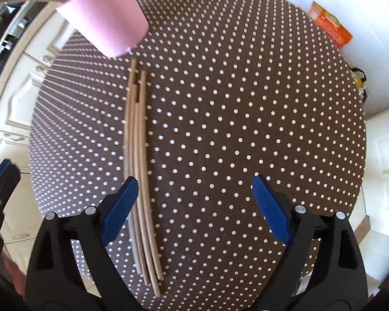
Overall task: Organize utensils
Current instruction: 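Move both open tools back down to the chopstick pile, then close the right tool on a wooden chopstick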
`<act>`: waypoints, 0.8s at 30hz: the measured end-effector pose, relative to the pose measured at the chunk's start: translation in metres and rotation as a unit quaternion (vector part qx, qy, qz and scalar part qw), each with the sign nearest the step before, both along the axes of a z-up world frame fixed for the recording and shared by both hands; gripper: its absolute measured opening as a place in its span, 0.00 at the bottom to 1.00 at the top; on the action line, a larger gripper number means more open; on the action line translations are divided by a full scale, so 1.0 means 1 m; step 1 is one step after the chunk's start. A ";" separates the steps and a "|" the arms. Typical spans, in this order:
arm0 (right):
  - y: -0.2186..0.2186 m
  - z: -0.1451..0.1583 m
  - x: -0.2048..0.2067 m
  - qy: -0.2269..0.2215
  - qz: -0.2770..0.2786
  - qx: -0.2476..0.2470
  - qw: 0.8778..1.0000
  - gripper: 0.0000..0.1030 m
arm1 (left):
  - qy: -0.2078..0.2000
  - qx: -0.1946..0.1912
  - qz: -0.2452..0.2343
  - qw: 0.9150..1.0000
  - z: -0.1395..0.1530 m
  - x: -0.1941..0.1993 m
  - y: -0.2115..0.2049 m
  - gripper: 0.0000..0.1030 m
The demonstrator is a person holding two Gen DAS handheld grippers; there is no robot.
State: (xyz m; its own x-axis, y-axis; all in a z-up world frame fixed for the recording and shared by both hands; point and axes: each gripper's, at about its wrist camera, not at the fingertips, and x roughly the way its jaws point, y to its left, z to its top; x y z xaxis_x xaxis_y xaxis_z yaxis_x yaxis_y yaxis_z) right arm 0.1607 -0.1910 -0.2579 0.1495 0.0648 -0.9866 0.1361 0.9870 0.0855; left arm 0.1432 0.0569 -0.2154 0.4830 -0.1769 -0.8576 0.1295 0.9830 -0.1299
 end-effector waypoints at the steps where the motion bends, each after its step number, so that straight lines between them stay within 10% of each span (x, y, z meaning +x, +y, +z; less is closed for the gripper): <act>1: 0.001 -0.004 0.001 0.003 0.001 0.000 1.000 0.86 | 0.003 0.001 0.000 1.000 -0.002 0.000 0.000 0.53; 24: 0.070 -0.024 0.068 0.013 0.035 -0.064 0.997 0.86 | 0.046 -0.002 -0.002 0.999 -0.024 0.004 -0.006 0.53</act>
